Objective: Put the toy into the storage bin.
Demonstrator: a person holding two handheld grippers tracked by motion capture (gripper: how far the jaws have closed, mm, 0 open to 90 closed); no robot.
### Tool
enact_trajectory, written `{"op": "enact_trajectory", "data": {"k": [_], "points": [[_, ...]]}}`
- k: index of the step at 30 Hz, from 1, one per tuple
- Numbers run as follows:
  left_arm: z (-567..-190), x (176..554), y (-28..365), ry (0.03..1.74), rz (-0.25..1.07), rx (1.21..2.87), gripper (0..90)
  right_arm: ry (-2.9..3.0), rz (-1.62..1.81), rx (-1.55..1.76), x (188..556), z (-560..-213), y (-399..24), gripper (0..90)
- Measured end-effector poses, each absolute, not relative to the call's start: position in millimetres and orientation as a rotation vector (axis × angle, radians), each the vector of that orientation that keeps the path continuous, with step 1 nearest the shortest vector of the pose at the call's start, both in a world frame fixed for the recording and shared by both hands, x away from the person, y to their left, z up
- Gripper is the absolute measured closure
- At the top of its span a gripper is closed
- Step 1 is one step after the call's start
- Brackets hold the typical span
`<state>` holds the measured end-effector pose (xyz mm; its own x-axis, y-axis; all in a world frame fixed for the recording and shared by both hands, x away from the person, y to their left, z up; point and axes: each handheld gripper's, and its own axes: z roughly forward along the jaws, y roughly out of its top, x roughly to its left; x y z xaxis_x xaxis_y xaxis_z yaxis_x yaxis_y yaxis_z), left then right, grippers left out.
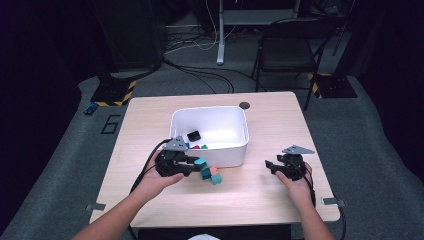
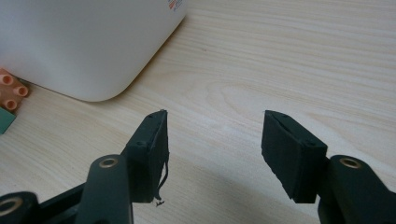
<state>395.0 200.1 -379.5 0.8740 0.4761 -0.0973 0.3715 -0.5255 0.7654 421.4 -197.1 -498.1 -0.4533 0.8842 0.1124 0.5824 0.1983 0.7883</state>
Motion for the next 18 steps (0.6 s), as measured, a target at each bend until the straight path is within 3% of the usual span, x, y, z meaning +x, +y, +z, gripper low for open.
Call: {"op": "enact_trajectory", "data": {"k": [18], "points": [[-355.3,412.2,206.4,0.614,0.185,2.168,67.2,2.117,1.135,1.375,421.3,-498.3,-196.8,40.9]]}}
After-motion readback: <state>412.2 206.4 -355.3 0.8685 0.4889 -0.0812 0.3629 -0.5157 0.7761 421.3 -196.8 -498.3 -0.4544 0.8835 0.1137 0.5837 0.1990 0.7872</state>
